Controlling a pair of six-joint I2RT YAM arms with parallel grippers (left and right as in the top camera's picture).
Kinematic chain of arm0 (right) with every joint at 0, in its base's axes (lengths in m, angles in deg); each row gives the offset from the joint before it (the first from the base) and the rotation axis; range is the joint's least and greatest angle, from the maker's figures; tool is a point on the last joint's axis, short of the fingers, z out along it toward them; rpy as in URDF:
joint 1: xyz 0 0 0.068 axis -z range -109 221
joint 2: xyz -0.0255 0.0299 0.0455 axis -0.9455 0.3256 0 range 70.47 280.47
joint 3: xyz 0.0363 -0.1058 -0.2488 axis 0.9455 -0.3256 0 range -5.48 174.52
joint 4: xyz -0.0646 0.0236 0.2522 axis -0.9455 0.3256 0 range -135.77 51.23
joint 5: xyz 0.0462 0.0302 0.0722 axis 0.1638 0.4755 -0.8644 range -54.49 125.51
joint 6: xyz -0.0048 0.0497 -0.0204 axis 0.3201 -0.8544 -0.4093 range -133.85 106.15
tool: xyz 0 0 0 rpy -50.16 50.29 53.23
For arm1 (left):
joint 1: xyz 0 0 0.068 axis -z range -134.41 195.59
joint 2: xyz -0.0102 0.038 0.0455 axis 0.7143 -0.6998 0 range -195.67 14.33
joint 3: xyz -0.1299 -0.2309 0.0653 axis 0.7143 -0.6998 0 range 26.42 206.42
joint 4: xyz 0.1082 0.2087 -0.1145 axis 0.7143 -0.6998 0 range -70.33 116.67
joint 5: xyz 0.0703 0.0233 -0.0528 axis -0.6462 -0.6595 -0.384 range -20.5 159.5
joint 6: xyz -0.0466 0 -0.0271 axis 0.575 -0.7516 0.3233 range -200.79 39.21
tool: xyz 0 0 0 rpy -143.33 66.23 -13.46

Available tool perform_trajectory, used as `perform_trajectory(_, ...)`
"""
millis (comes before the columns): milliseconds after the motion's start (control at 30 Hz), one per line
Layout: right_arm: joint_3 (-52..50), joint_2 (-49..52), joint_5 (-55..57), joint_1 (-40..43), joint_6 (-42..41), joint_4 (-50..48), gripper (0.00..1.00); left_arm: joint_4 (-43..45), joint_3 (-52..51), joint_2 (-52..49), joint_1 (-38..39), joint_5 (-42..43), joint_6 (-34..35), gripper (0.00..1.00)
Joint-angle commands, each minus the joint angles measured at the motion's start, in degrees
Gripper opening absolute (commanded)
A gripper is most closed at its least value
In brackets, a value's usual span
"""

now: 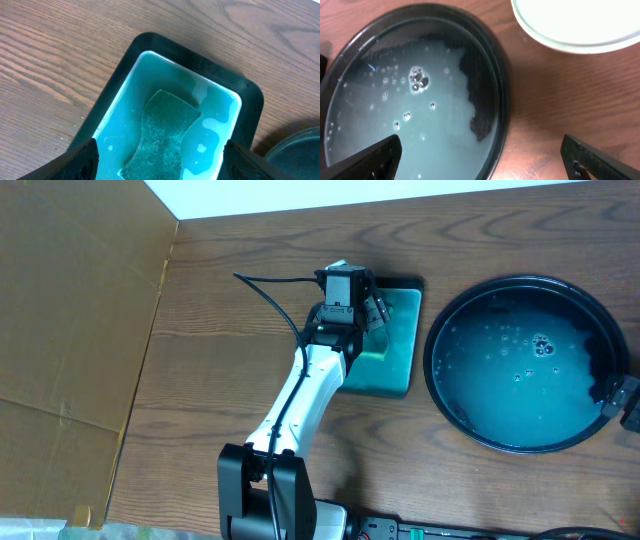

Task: Clean dirty plates on tray and stack at the side
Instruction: 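Set the plate on the stack at right and release with right gripper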

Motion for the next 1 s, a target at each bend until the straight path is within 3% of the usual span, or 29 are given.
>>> perform_trajectory(0,-0.2,0.0,-1.0,-0.5,-1.5,-0.2,0.99,-0.1,-0.2,0.0,-0.3,-0.5,0.1,0.8)
perform_trajectory(333,-0.5,-1.0,-4.3,-0.9,7.8,-0.7,0.99,-0.1,-0.2,0.0,-0.3,-0.5,0.1,0.8)
perform_trajectory(533,-5.9,-12.3,-4.2,-1.6,12.5,-3.4,0.99,-0.1,-0.2,0.0,-0.3,-0.5,0.1,0.8)
perform_trajectory(800,-21.9,-34.2,-4.2,-1.5,16.0,-17.0,0.99,-0.1,-0.2,0.0,-0.3,-0.5,0.1,0.8)
perform_trajectory(967,-28.8,-42.6,-4.2,-1.1,16.1,-23.2,0.99,-0.1,-0.2,0.0,-0.3,-0.5,0.1,0.8)
